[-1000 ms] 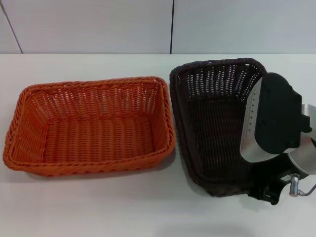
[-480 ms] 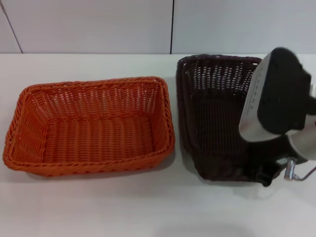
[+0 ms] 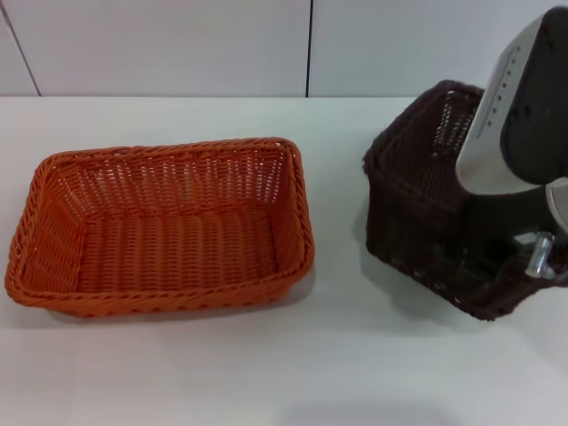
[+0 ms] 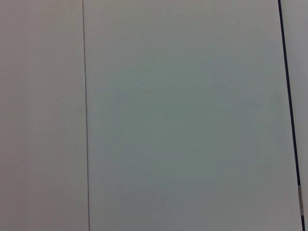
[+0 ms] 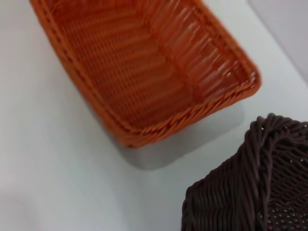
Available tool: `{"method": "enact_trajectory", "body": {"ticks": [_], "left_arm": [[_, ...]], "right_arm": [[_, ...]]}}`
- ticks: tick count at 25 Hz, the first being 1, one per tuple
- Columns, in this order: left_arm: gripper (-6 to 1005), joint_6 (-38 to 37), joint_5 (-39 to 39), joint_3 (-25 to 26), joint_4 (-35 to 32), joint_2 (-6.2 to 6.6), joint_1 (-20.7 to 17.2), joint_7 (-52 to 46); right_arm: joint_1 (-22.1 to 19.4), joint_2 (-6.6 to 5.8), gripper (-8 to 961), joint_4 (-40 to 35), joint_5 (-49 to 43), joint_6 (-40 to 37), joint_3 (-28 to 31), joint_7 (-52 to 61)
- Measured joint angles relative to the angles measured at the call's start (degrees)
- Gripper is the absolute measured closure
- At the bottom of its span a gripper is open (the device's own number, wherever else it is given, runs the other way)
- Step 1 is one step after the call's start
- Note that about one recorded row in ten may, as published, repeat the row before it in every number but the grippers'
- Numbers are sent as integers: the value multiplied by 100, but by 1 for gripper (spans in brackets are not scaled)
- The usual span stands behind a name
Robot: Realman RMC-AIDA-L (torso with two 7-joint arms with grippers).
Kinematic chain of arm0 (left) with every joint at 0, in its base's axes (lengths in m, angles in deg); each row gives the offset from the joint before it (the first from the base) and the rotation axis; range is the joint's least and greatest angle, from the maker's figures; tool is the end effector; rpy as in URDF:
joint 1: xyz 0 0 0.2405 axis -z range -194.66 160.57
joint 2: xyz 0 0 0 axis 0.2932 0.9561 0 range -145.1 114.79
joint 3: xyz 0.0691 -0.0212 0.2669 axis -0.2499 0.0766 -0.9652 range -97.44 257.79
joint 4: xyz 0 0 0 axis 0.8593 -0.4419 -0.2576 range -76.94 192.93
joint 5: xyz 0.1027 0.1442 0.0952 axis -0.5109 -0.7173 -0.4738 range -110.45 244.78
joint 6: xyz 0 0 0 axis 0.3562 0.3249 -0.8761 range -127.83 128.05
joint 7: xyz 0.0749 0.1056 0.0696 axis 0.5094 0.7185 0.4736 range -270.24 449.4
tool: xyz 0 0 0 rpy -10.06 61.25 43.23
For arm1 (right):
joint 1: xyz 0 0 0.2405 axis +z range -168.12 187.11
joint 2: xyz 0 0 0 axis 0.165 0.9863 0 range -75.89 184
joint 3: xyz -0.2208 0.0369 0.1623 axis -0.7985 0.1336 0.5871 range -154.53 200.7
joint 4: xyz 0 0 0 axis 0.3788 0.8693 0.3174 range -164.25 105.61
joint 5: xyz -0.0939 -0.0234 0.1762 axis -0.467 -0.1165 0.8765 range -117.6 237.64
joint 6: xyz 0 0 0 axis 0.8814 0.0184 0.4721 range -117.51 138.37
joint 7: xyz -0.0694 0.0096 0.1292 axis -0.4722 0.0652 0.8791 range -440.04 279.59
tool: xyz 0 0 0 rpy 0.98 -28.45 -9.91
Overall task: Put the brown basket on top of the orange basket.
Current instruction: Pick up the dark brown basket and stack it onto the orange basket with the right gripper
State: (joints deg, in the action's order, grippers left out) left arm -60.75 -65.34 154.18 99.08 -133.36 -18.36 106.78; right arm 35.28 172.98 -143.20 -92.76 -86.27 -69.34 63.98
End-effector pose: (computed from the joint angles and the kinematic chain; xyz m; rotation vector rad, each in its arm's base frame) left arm -0.3916 0.2522 0.0604 -1.0733 -0.5464 -0.4547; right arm 0.1250 0.3020 0.0188 -2.5893 0.2553 -0.4663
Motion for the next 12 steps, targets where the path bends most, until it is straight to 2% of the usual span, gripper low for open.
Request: {"method": "enact_trajectory", "body": {"ticks": [9, 12], "left_arm": [[243, -31, -4, 20, -81, 8, -3, -40], [243, -32, -4, 7, -100, 9, 8, -41]], "right_arm": [[329, 1, 816, -261, -333, 163, -169, 71], [555, -9, 816, -245, -768, 461, -484, -62]]}}
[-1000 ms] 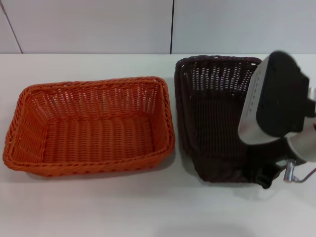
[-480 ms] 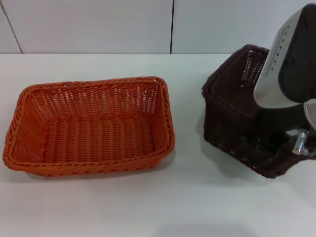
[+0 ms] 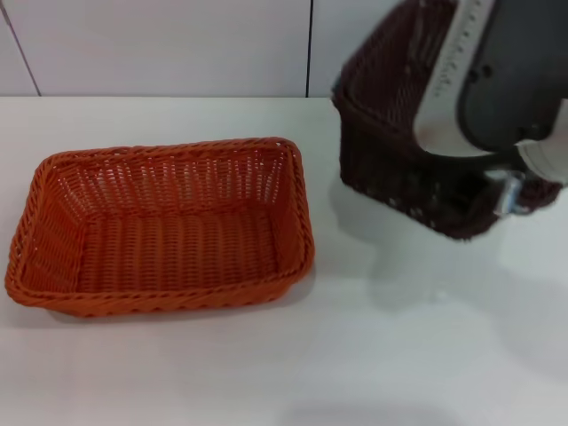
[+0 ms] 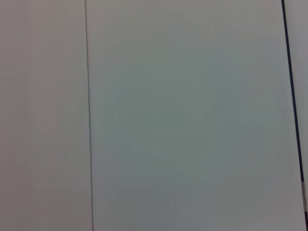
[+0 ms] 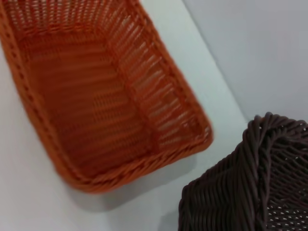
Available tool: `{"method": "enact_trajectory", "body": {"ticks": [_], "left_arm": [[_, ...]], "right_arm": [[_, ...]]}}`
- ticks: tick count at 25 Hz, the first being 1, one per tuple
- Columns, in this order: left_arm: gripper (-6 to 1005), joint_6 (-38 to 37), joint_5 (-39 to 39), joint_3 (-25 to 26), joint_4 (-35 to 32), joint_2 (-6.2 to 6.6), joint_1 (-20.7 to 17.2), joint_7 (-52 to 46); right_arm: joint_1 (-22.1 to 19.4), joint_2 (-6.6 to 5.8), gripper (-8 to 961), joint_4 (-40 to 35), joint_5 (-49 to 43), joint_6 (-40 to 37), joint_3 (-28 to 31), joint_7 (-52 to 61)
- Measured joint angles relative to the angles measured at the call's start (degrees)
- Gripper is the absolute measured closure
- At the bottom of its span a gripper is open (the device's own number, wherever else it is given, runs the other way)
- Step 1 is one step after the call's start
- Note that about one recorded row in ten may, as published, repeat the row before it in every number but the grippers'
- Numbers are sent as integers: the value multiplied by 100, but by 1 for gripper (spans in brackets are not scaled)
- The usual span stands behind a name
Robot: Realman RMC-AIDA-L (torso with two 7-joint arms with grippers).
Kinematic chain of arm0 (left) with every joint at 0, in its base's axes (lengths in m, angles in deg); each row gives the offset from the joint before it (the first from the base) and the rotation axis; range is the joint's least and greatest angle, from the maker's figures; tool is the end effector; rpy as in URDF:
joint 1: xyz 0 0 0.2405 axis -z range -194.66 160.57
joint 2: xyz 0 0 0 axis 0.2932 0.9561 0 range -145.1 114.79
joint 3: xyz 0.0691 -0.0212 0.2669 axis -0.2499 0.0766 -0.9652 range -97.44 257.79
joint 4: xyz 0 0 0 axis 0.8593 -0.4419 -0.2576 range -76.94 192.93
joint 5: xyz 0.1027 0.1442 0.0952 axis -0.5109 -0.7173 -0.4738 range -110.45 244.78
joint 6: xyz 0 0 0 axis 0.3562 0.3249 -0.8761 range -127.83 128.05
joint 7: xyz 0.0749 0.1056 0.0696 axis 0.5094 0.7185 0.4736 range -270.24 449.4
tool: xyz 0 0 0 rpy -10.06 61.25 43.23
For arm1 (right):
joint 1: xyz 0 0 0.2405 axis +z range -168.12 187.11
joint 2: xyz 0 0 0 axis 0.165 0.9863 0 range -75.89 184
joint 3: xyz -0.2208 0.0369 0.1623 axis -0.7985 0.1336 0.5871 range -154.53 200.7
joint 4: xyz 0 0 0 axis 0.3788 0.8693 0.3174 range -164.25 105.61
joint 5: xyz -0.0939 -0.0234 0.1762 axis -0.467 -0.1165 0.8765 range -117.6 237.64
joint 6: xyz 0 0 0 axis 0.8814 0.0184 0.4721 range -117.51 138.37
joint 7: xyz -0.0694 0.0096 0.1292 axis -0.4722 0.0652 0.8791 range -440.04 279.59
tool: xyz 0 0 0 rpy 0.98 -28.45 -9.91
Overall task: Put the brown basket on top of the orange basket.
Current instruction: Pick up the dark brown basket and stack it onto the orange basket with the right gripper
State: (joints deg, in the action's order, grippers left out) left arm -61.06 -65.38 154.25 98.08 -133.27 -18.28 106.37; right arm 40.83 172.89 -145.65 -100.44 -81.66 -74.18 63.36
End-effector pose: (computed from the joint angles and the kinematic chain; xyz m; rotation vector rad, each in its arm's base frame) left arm -0.3951 0.2500 0.0605 -1.0726 -0.5493 -0.4458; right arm 0.0835 0.3184 0.0203 -2.4663 -0.0209 -0.4450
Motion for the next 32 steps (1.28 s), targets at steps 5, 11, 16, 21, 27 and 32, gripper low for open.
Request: {"method": "enact_trajectory", "body": {"ticks": [5, 11, 16, 21, 27, 32], "left_arm": [[243, 18, 24, -15, -9, -1, 1, -9], [243, 29, 41, -30, -54, -30, 11, -18], [243, 5, 46, -86, -54, -41, 2, -132], [243, -19, 53, -89, -63, -27, -16, -407], [243, -41, 54, -95, -71, -23, 11, -445], [243, -21, 53, -96, -111, -29, 83, -447]], "right_arm": [[152, 10, 816, -34, -245, 373, -627, -952], [17, 21, 816, -41, -517, 807, -1408, -2210], [-209, 15, 816, -83, -672, 1114, -1701, -3163], [-767, 9, 815, -122, -645, 1654, -1796, -4596], [-1314, -4, 815, -71, -574, 2476, -2006, -5568], [-1673, 9, 815, 220, -334, 3133, -2106, -6516]]}}
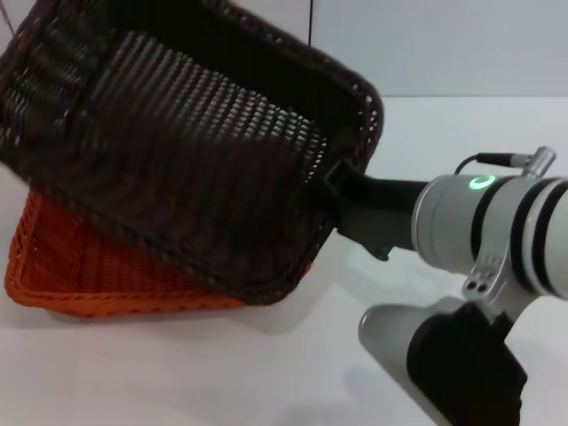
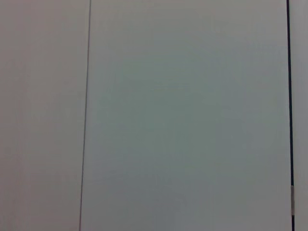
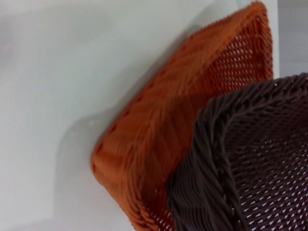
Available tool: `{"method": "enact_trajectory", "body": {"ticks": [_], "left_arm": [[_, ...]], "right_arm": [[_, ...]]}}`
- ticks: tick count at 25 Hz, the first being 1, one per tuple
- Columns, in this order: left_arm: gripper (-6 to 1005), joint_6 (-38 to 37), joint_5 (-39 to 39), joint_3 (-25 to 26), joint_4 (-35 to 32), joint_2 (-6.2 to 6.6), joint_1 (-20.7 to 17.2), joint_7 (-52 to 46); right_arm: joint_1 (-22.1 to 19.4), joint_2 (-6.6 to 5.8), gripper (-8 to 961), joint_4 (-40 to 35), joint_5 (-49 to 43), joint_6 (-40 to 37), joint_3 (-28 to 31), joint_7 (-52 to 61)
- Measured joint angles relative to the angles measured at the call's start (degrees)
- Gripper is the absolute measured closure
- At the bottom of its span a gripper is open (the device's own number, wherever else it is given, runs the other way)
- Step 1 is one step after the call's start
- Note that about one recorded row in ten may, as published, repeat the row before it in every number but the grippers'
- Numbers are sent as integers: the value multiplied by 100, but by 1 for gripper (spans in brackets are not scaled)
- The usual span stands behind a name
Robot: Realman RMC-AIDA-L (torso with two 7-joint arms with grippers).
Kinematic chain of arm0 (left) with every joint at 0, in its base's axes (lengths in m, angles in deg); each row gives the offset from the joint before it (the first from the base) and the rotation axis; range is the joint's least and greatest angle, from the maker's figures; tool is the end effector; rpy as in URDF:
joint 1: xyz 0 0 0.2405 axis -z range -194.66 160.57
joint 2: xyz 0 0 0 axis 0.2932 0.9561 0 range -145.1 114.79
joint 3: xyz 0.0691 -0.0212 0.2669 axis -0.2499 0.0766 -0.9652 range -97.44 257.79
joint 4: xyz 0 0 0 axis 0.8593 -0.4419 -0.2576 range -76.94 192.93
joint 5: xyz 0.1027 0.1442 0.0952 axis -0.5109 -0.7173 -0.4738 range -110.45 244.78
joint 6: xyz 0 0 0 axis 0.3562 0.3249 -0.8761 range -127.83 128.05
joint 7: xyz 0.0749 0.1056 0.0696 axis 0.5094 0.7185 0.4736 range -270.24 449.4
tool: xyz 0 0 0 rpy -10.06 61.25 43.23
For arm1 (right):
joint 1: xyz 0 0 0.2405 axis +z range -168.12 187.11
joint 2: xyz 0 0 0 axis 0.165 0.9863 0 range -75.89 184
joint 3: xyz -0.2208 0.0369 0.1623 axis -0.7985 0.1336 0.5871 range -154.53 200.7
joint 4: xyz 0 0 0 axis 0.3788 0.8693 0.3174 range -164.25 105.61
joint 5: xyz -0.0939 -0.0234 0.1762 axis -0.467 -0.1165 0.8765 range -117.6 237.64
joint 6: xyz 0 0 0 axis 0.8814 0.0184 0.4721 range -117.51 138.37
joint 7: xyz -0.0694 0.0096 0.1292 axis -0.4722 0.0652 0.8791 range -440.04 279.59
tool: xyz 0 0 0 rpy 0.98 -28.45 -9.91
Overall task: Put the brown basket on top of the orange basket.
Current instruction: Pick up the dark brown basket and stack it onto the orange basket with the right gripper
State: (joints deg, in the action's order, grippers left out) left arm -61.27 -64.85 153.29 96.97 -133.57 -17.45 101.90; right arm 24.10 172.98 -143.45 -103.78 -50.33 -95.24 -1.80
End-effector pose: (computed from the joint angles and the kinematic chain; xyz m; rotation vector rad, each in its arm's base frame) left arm -0.3936 0.2527 0.0542 -1.0682 -0.5996 -0.5153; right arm 0.0916 0.2785 -0.0455 -2.0670 -1.5557 -0.5992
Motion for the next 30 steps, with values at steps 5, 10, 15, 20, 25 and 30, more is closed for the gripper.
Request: {"method": "enact_trajectory", "body": {"ticks": [5, 10, 15, 20, 25, 30], "left_arm": [[243, 7, 0, 0, -10, -4, 18, -2], [243, 25, 0, 0, -17, -13, 36, -2], [243, 29, 0, -15, -22, -15, 51, -2], [243, 30, 0, -37, -12, -12, 64, -2], [243, 47, 0, -55, -23, -8, 86, -2], [243, 148, 1, -61, -23, -6, 86, -2]], "right_arm": [[-26, -26, 815, 370, 31, 400, -94, -376], [-5, -39, 815, 564, 52, 695, -73, -602], [6, -49, 816, 756, 82, 904, -99, -624], [-21, -91, 802, 876, 80, 976, -207, -587], [-89, -110, 788, 857, 125, 1054, -248, -498], [-241, -116, 659, 689, 128, 1167, -281, -385]]}}
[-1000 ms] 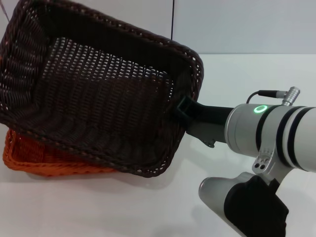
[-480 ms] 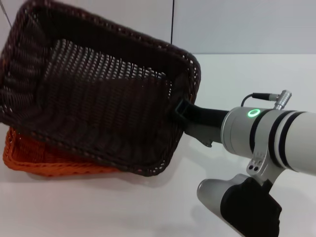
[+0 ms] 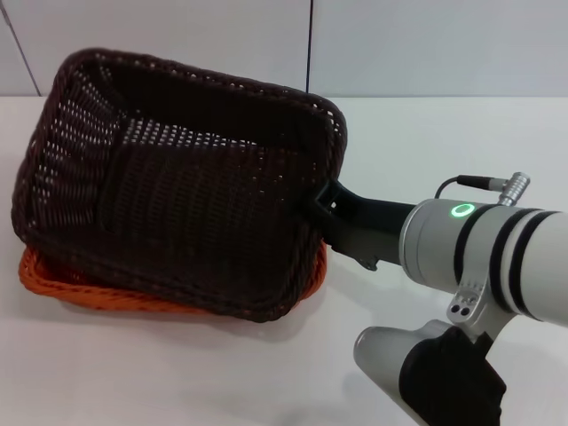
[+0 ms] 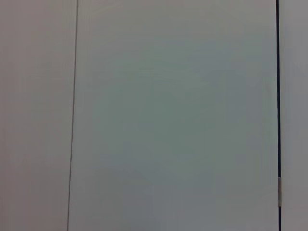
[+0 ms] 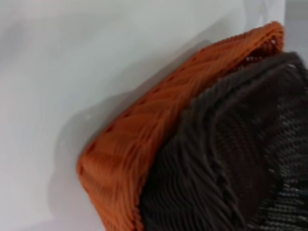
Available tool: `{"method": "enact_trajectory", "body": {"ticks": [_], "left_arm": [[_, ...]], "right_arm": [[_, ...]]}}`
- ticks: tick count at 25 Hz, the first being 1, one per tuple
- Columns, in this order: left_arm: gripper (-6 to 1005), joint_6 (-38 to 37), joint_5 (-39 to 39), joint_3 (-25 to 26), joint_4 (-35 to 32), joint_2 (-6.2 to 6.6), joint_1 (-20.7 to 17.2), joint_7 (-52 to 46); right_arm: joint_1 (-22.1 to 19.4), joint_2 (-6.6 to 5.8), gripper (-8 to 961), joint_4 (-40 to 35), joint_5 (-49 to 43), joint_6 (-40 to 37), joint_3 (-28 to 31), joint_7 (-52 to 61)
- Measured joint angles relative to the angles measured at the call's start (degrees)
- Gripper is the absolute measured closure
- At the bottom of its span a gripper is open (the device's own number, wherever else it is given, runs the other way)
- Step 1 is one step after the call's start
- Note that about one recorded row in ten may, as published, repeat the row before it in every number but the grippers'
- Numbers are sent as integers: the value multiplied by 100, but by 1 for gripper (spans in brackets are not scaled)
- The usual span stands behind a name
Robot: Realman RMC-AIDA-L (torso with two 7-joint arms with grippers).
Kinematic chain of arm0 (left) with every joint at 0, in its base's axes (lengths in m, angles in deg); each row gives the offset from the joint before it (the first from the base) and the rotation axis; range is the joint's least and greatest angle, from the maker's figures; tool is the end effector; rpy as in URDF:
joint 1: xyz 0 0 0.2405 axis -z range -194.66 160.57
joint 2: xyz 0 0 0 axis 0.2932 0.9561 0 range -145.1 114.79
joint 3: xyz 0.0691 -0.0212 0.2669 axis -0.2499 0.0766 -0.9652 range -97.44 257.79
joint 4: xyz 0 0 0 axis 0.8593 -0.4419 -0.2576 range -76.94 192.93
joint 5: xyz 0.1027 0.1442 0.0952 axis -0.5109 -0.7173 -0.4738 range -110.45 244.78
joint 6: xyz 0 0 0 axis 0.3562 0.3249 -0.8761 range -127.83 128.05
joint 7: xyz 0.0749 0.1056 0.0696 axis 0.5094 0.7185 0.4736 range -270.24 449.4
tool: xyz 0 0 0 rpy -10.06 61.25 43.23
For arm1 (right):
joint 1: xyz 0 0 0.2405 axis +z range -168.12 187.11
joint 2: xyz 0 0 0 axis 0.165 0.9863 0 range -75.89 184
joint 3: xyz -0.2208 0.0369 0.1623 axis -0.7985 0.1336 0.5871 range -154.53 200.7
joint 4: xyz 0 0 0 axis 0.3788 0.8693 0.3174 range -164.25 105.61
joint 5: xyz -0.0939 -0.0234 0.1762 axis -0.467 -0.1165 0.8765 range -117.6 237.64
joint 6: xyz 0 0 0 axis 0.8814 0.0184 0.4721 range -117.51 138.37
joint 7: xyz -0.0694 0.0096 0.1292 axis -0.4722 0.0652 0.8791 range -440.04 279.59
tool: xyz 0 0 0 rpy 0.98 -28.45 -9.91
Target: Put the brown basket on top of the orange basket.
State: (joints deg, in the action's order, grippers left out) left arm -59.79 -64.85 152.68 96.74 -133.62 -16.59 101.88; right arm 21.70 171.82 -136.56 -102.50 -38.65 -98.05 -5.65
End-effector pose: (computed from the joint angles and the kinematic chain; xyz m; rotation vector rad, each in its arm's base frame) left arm -0.3914 0.2588 0.0482 -1.0978 -0.6154 -0.5160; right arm 0.1098 0.2822 -0.0639 -2.0178 -1.5922 -0.5670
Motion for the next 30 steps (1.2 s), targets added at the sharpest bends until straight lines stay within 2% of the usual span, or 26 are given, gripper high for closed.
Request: {"method": "enact_trajectory", "body": {"ticks": [5, 10, 14, 18, 22, 27, 30], "left_arm": [[243, 8, 0, 0, 0, 1, -2, 2], [243, 13, 0, 2, 1, 15, -3, 3], [243, 19, 0, 21, -22, 23, -2, 10], [243, 28, -6, 35, -144, 28, 63, 4], [243, 91, -18, 44, -314, 37, 201, 2], [243, 127, -25, 45, -421, 37, 309, 0], [243, 133, -21, 45, -447, 35, 337, 0]], "right_arm": [[-280, 15, 517, -267, -27, 35, -4, 2], [-765, 65, 353, -622, -39, 53, -36, -38], [-1337, 105, 341, -851, -212, 263, -213, -189], [-1923, 149, 338, -952, -453, 1031, -336, -209], [-2252, 183, 338, -936, -455, 1726, -310, -129], [-2273, 184, 338, -380, -438, 2976, -9, 715], [-2187, 165, 338, 246, -421, 4241, 332, 1765]]}}
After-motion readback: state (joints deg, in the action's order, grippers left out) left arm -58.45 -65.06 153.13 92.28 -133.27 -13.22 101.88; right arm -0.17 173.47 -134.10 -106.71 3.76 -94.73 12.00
